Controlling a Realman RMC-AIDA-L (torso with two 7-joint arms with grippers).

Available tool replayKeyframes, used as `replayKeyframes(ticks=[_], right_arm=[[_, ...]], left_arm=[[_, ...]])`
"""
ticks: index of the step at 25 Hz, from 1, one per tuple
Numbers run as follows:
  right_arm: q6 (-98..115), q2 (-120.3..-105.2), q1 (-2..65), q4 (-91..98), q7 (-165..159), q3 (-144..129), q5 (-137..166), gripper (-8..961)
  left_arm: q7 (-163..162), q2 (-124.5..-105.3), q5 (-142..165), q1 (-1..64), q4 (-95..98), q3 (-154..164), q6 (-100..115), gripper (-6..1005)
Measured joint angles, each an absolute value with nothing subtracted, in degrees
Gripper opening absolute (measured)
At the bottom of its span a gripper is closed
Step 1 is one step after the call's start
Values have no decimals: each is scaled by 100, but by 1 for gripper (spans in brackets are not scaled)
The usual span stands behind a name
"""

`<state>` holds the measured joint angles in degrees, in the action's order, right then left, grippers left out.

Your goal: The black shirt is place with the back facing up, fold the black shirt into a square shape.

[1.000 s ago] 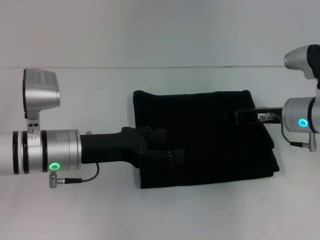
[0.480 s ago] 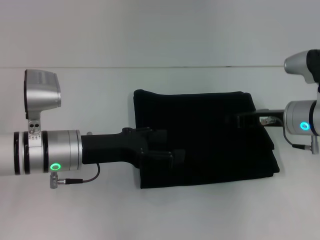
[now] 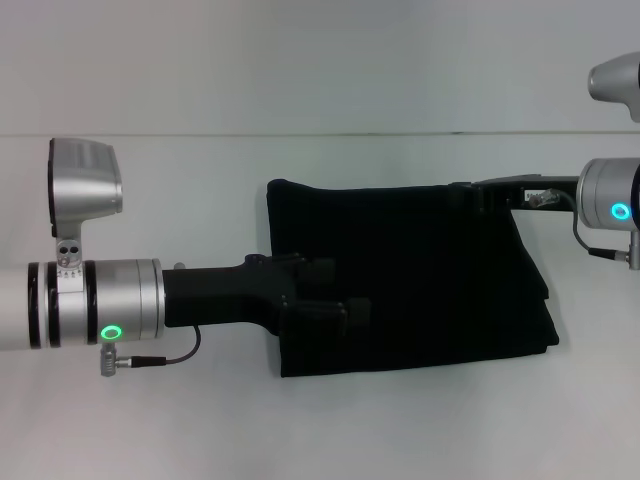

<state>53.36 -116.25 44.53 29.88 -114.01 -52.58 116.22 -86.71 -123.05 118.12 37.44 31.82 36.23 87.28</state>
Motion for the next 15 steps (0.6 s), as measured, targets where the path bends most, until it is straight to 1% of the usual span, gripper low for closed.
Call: replayKeyframes(ticks=[8, 15], right_arm=[[4690, -11612, 4644, 2537, -11432, -5326, 11765, -2], [4405, -11608, 4613, 2448, -11433, -5319, 11812, 0]], left_arm=[[-8724, -12294, 11798, 3754, 3182, 3620, 8730, 920], [-8736, -12279, 11794, 3756, 3186, 3621, 8716, 919]])
